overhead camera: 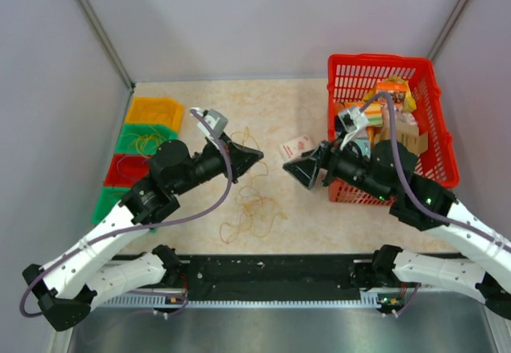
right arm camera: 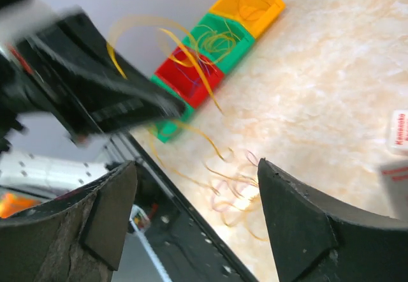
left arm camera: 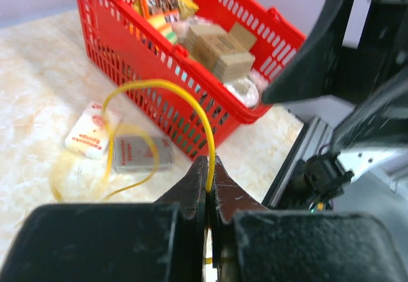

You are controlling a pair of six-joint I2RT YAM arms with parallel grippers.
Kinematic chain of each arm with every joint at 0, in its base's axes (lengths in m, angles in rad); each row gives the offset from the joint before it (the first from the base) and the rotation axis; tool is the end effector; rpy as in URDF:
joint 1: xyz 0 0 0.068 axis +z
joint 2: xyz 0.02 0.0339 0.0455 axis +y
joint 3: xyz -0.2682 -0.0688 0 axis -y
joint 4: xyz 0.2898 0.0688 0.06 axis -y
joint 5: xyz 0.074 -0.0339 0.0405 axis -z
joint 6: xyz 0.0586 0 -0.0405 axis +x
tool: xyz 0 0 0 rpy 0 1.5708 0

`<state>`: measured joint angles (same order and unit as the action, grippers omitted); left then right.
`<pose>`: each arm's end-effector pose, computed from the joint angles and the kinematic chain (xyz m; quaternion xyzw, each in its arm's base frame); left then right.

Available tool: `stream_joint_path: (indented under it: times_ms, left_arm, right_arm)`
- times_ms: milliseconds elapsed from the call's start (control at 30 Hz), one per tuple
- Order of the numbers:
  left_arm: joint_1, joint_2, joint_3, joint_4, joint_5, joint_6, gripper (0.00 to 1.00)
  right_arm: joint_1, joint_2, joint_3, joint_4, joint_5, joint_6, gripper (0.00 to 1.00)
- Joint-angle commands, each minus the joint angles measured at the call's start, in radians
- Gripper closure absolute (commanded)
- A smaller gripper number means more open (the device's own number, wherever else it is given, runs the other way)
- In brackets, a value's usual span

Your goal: Untangle the cables

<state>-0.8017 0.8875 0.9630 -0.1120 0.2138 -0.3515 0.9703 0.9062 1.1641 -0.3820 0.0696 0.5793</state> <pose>0.1763 -0.2000 0.3984 0.2320 0.6812 -0.4406 0.5367 0.1452 0.2047 0.4402 -0.1229 0.7393 0.4441 0.4909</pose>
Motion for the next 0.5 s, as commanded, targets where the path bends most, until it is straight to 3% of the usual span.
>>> stream_joint_path:
  times_ms: [0,67,167,400,467]
  left_arm:
    - [-0.001,-0.038,0.143,-0.098,-0.114,-0.087,1.0]
    - [0.001,-0.035,0.187,-0.152,-0.163,-0.151,1.0]
    - [-0.001,-0.025,0.239,-0.204,-0.189,-0.227,1.0]
    - [0.001,-0.004,0.324,-0.279,-0.205,-0.284,1.0]
    - [-0.001,-0.001,0.335,-0.285,-0.205,-0.284,1.0]
  right_arm:
    - [-0.012,-0.063,-0.156,0.065,-0.12,-0.245,0.24]
    - [-0.002,-0.052,-0.252,0.241,-0.23,-0.257,0.25]
    - [0.044,-0.001,-0.314,0.463,-0.278,-0.279,0.25]
    - [0.099,0.207,-0.227,0.644,-0.283,-0.346,0.25]
    - [0.1,0.25,-0.207,0.66,-0.239,-0.342,0.3]
